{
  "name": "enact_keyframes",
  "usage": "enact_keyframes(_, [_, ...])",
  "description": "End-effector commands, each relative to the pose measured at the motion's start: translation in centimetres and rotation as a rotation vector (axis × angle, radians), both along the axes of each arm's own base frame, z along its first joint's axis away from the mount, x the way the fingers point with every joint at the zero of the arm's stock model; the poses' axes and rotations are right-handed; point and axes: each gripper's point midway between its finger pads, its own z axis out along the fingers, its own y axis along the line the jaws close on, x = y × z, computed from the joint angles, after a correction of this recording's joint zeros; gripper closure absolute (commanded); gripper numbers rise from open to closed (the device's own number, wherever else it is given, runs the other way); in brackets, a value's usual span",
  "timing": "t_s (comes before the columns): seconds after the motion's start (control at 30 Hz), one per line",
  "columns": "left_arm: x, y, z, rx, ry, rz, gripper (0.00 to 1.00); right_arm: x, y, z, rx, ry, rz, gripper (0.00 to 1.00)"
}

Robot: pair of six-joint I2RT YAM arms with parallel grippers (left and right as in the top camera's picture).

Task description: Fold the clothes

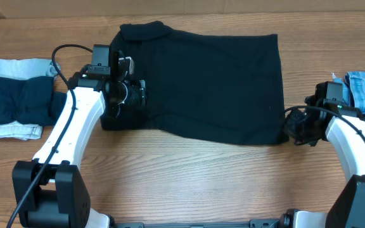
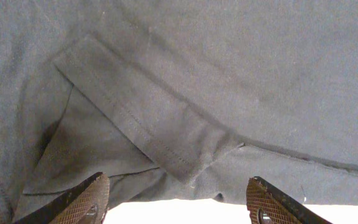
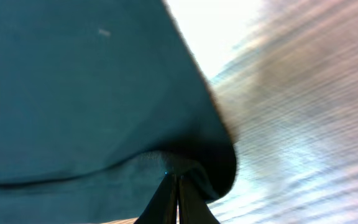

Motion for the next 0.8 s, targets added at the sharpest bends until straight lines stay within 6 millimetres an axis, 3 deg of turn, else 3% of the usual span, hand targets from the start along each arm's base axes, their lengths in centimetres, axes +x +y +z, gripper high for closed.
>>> enact_keyframes(0.0, [0.1, 0.1, -0.2, 0.017, -0.005, -0.019, 0.26, 2.2, 1.5, 3.1, 0.095, -0.113, 0.033, 0.96])
enact_keyframes(0.13, [0.2, 0.1, -0.2, 0.017, -0.008, -0.018, 0.26, 3.8, 1.1, 4.0, 0.075, -0.179, 0.035, 0.96])
enact_keyframes(0.3, [0.2, 0.1, -0.2, 0.016, -0.008, -0.018, 0.27, 4.3, -2.0, 3.6, -0.097, -0.181, -0.021, 0.96])
enact_keyframes(0.43, [0.5, 0.0, 0.0, 0.008, -0.018, -0.002, 0.27, 5.9, -2.6, 4.2, -0.125, -0.248, -0.029, 0.96])
enact_keyframes(0.77, [0.6, 0.0, 0.0, 0.004, -0.021, 0.005, 0.27, 6.7, -2.7, 0.3, -0.103, -0.174, -0.027, 0.96])
